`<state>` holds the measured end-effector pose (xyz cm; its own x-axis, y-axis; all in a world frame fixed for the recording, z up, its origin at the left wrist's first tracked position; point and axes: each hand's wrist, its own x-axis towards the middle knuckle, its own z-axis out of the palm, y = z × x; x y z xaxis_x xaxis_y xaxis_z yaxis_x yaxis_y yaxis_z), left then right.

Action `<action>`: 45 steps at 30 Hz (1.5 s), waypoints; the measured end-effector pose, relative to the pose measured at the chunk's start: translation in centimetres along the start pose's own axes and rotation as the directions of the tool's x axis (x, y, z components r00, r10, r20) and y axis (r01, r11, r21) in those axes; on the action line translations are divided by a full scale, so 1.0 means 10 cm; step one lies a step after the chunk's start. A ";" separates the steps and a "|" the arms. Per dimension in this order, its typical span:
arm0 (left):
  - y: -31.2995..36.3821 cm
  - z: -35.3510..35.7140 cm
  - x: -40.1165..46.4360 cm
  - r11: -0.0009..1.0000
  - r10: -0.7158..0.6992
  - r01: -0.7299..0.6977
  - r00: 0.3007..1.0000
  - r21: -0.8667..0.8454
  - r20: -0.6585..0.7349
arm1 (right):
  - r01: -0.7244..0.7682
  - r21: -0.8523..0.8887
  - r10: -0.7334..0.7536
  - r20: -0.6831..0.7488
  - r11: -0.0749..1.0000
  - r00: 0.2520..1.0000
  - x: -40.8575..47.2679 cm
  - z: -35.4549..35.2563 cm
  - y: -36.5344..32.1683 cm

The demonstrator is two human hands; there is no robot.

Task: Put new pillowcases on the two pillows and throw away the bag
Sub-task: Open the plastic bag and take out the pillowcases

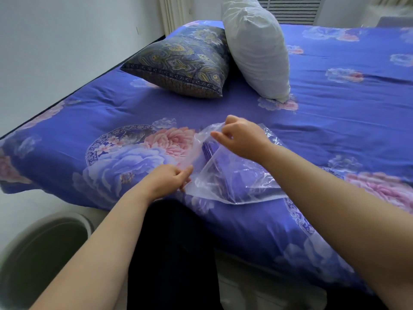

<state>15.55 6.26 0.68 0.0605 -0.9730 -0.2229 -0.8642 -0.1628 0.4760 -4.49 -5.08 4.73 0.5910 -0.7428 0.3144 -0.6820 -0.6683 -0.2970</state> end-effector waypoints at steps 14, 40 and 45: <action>0.22 -0.12 0.28 0.947 -0.126 0.097 0.989 -0.306 -0.075 | -0.558 0.444 0.594 0.068 0.701 0.801 -0.18 0.13 0.60; 1.01 0.20 0.38 0.864 -0.053 0.011 0.996 -0.503 -0.068 | 0.053 0.037 -0.035 -0.369 0.998 0.929 0.33 -0.12 0.59; 1.38 0.58 0.34 0.137 -0.165 0.201 0.970 -0.970 0.178 | 0.024 0.140 0.028 -0.352 0.990 0.936 0.21 -0.36 0.35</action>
<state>0.94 1.71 1.54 0.1123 -0.8879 -0.4460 0.3786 -0.3768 0.8454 -7.21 -8.87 7.55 0.3829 -0.6999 0.6030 -0.6008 -0.6845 -0.4130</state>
